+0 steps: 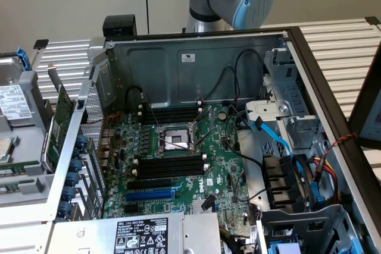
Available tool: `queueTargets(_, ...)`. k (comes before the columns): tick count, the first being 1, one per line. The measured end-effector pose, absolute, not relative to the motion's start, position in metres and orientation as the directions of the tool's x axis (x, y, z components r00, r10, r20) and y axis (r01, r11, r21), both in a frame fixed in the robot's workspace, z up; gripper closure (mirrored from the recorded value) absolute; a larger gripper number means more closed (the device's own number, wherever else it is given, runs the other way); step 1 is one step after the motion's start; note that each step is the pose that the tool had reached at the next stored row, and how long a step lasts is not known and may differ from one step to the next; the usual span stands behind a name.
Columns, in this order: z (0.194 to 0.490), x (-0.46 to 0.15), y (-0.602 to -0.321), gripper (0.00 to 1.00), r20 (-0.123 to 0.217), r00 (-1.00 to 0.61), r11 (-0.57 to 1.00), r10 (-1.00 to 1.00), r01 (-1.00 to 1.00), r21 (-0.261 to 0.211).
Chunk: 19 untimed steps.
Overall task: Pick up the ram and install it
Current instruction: 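Reach for the ram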
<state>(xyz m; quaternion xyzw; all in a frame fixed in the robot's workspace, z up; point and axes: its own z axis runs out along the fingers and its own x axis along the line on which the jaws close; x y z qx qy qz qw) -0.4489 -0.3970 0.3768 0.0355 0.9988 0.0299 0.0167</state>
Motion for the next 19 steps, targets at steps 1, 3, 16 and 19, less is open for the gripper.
queueTargets(1, 0.3768, -0.4496, -0.397, 0.9, -0.031, -0.997, 0.996, 0.072, 0.07, 0.061)
queueTargets(3, 0.3768, -0.451, -0.397, 0.9, -0.031, -0.997, 0.996, 0.072, 0.07, 0.061)
queueTargets(16, 0.3756, -0.4523, -0.393, 0.9, -0.031, -0.997, 0.996, 0.069, 0.067, 0.061)
queueTargets(19, 0.3753, -0.4524, -0.3901, 0.9, -0.031, -0.997, 0.996, 0.067, 0.065, 0.061)
